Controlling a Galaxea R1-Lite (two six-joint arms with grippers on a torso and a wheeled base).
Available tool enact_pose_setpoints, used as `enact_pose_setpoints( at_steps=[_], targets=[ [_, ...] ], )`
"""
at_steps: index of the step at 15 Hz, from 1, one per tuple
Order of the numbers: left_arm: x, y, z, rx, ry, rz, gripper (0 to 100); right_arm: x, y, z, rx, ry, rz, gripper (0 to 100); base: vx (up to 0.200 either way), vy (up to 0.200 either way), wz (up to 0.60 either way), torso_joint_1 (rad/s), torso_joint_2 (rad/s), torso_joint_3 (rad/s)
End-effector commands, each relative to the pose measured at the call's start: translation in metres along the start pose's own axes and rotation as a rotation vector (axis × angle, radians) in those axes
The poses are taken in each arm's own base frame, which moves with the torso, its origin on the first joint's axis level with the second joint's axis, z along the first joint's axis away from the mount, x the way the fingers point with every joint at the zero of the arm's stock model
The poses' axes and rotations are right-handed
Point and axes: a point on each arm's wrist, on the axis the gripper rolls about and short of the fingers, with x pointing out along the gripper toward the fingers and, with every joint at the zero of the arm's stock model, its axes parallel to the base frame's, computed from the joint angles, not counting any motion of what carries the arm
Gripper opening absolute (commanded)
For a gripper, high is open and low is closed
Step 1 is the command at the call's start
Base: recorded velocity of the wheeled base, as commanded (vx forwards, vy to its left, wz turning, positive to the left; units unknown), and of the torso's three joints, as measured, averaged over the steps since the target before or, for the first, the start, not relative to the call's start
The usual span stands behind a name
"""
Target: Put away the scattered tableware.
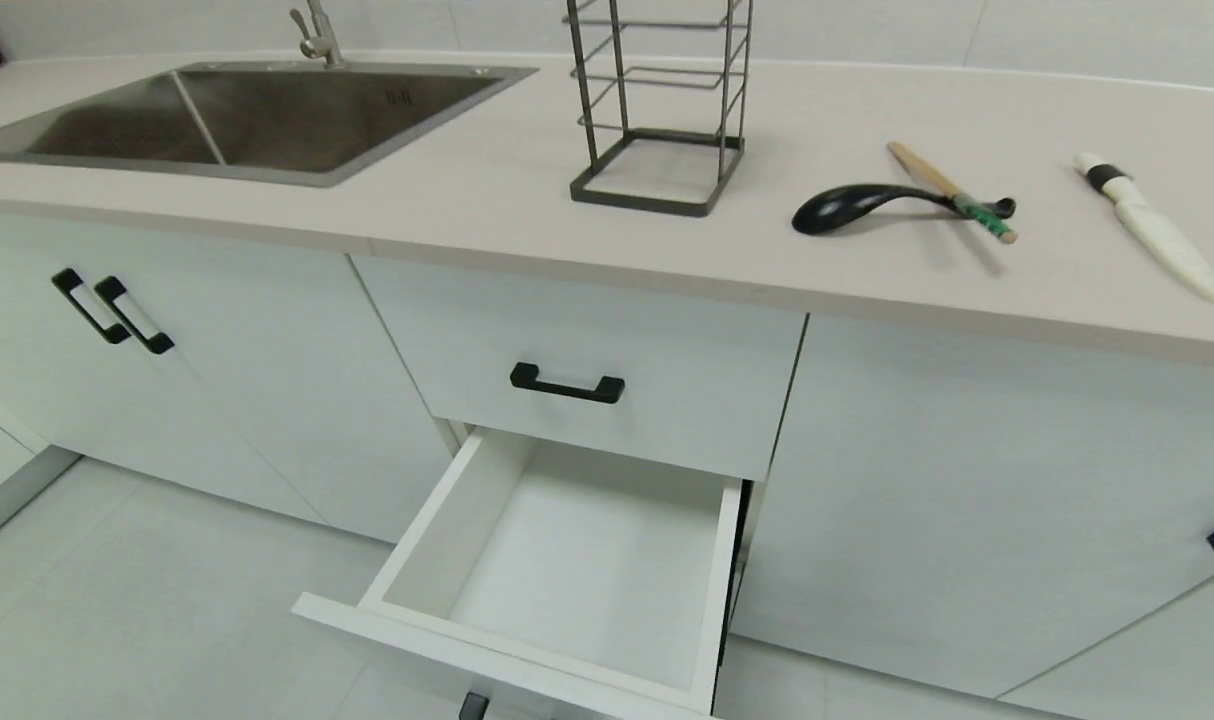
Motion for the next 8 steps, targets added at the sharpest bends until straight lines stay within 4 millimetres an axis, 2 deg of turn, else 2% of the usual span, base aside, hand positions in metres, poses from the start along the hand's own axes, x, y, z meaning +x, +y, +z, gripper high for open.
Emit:
enact_pose_setpoints(
  at_steps=[1, 6, 8],
  targets=[
    [0.0001, 0.0000, 0.0001, 0.000, 0.001, 0.000, 100, 0.0000, 0.0000, 0.0001, -0.001, -0.001, 0.001, 0, 0.000, 0.000, 0.00, 0.168, -0.73, -0.207],
    [0.0001, 0.0000, 0.0001, 0.000, 0.001, 0.000, 100, 0.0000, 0.0000, 0.0001, -0.001, -0.001, 0.001, 0, 0.000, 0.000, 0.00, 0.217, -0.54, -0.209],
    [0.0001, 0.0000, 0.0001, 0.000, 0.001, 0.000, 100, 0.0000, 0.0000, 0.0001, -0.001, -0.001, 0.001, 0, 0.000, 0.000, 0.00, 0.068, -0.49, -0.220]
  ],
)
